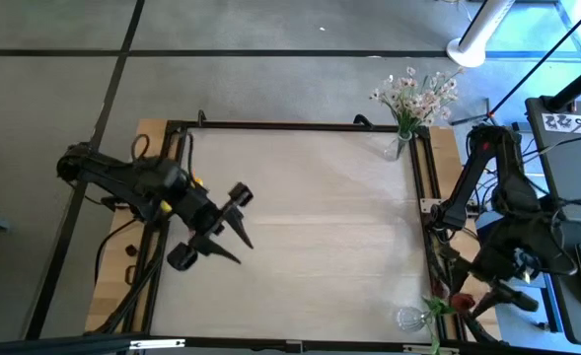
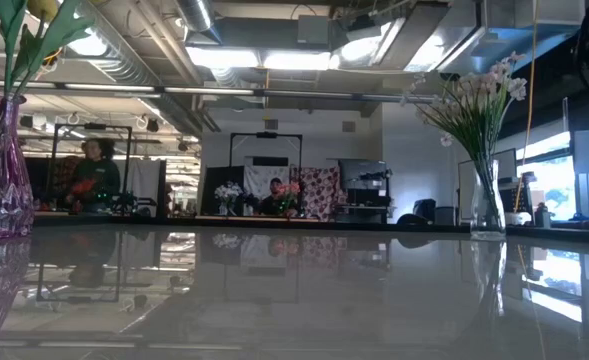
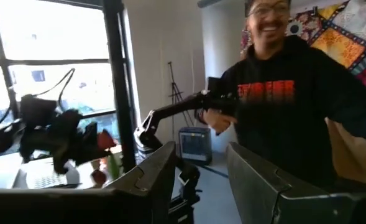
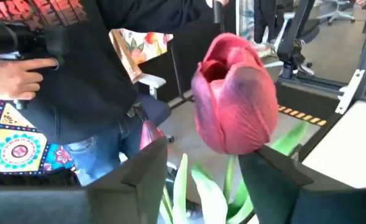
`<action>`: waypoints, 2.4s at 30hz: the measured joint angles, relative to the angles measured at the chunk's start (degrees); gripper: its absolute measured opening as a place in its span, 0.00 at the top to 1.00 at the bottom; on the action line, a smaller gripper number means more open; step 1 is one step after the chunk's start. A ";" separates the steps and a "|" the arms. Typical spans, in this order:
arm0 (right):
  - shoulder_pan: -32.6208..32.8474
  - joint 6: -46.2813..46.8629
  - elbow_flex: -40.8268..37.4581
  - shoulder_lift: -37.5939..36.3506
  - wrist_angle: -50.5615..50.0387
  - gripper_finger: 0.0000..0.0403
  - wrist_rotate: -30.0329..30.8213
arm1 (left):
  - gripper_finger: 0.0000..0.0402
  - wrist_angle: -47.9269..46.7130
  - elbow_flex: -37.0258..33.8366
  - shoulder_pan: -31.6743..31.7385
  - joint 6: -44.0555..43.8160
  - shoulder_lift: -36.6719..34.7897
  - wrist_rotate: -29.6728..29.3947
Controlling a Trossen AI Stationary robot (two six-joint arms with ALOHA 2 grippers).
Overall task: Sort flowers into vase by color
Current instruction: Put the red tulip into the bottom transparent flower vase
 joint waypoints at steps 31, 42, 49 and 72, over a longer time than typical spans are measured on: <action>-55.12 -3.58 15.01 9.81 -0.87 0.40 -26.42 | 0.65 -1.47 -31.82 40.21 -11.65 -40.58 4.77; -59.77 -11.79 14.95 16.55 -11.73 0.47 -20.28 | 0.65 2.88 -31.82 40.22 -11.12 -43.79 9.49; -66.00 -21.62 15.02 27.48 -14.94 0.47 -20.51 | 0.65 11.05 -31.82 40.24 -6.53 -43.01 11.43; -73.50 -52.94 14.95 64.16 -4.66 0.47 -22.94 | 0.65 8.48 -31.82 40.13 -6.92 -43.14 11.25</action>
